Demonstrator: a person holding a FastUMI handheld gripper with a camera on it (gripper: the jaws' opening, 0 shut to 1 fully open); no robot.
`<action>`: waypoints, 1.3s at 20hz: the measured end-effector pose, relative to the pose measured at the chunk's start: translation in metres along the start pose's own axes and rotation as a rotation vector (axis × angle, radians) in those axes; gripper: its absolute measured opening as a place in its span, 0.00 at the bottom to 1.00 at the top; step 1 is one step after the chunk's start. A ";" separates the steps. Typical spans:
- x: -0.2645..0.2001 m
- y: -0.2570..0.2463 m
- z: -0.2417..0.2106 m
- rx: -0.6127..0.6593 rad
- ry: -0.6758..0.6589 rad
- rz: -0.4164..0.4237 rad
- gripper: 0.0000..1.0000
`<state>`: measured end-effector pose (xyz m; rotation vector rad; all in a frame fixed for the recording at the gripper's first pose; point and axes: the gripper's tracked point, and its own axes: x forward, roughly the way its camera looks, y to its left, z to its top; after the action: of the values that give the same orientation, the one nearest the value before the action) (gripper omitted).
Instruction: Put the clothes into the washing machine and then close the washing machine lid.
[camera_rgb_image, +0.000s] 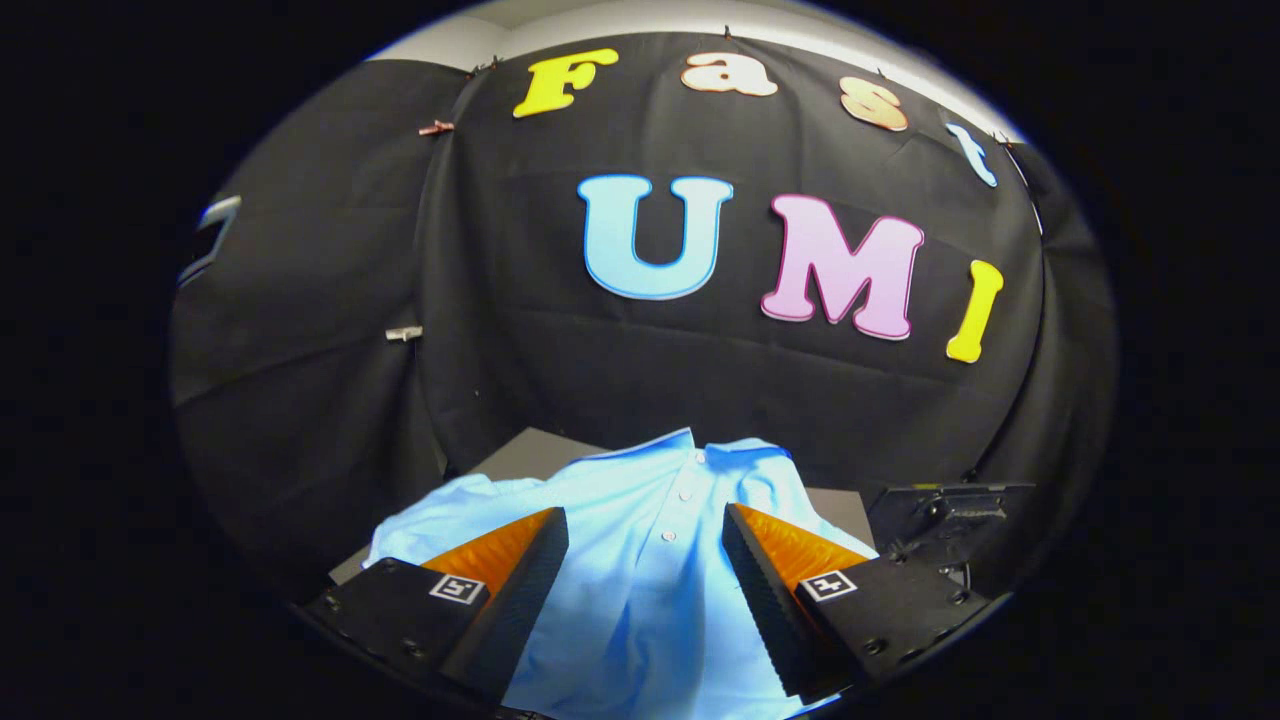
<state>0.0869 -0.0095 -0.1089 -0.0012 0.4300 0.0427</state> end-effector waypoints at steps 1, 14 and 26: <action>0.004 -0.001 -0.008 -0.008 0.031 -0.003 0.98; 0.046 -0.015 -0.031 -0.061 0.184 -0.030 0.98; 0.066 -0.013 -0.050 0.118 0.272 -0.001 0.87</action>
<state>0.1270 -0.0202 -0.1819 0.1104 0.7040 0.0164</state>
